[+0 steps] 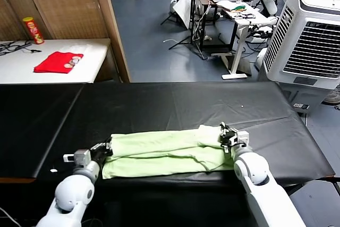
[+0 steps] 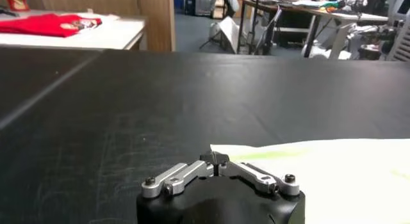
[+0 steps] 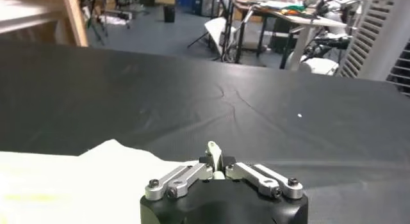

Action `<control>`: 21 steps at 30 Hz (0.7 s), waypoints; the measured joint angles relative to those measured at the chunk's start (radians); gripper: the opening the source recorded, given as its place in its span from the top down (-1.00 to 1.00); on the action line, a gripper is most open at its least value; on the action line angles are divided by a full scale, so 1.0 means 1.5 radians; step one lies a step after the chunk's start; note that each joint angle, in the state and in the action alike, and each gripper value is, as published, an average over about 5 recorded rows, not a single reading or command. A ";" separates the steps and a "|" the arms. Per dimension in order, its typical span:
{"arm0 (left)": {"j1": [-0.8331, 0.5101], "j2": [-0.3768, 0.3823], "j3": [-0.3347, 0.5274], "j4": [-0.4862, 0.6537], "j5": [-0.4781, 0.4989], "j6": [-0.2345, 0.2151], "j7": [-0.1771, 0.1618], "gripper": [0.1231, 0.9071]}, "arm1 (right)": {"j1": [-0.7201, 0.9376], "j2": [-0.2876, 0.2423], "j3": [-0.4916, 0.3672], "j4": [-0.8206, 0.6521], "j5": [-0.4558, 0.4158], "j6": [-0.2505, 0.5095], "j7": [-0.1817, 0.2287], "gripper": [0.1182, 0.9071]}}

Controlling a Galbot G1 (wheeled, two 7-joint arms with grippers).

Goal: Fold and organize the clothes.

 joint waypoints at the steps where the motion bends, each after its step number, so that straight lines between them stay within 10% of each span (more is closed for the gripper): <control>1: 0.000 0.000 -0.001 0.001 0.004 -0.002 0.000 0.99 | -0.001 0.001 0.000 0.001 0.000 0.001 0.003 0.87; 8: 0.001 0.001 -0.007 0.011 0.033 -0.011 -0.013 0.99 | -0.009 0.012 0.001 -0.001 -0.004 0.016 0.031 0.87; 14: 0.004 -0.002 -0.008 0.009 0.030 -0.009 -0.014 0.99 | -0.021 0.006 0.011 0.004 -0.005 0.021 0.001 0.84; 21: 0.012 0.010 -0.019 -0.013 0.010 -0.007 -0.004 0.63 | -0.052 -0.015 0.035 0.043 0.001 0.035 -0.044 0.01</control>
